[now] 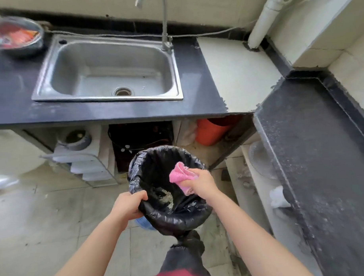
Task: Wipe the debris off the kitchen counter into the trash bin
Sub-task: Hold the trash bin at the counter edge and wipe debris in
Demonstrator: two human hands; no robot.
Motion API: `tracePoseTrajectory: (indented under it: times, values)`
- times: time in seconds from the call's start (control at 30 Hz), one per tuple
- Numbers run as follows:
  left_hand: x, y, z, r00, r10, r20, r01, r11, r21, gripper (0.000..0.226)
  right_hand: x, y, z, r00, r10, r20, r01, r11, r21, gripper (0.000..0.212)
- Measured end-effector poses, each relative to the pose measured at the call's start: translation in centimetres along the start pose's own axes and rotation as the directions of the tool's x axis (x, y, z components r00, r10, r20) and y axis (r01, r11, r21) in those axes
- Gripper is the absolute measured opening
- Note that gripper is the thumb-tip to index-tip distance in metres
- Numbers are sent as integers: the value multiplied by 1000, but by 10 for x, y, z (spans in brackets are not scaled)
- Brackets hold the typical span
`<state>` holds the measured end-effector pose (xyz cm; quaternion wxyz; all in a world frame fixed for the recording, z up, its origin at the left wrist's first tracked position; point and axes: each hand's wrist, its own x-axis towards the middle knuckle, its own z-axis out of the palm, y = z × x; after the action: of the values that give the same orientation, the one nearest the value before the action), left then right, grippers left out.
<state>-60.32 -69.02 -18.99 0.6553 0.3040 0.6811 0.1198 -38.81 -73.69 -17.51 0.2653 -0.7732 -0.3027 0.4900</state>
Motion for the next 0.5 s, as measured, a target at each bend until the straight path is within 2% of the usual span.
tracePoseTrajectory:
  times: [0.07,0.13,0.2,0.3,0.33,0.43,0.5]
  values:
    - [-1,-16,-66,1000,5,-22,-6,998,-56,6,-7,-30,56,985,95,143,-128,962,240,30]
    - [-4,-32,-142,998,13,-66,-20,995,-102,6,-12,-59,127,971,100,218,-165,938,305,35]
    - [-3,-48,-212,991,11,-131,-31,988,-152,9,-18,-82,198,969,86,230,-139,965,224,33]
    - [-5,-68,-298,978,-12,-210,-37,973,-228,14,-29,-109,296,990,36,135,-18,991,-130,10]
    - [-5,-76,-333,972,-18,-234,-45,965,-260,16,-30,-124,337,988,34,153,-4,981,-196,7]
    - [-1,-96,-401,950,-49,-307,-59,942,-331,12,-28,-154,428,957,103,271,-60,985,-163,11]
    - [11,-111,-438,929,-89,-359,-62,919,-389,21,-18,-169,483,953,53,298,25,968,-251,18]
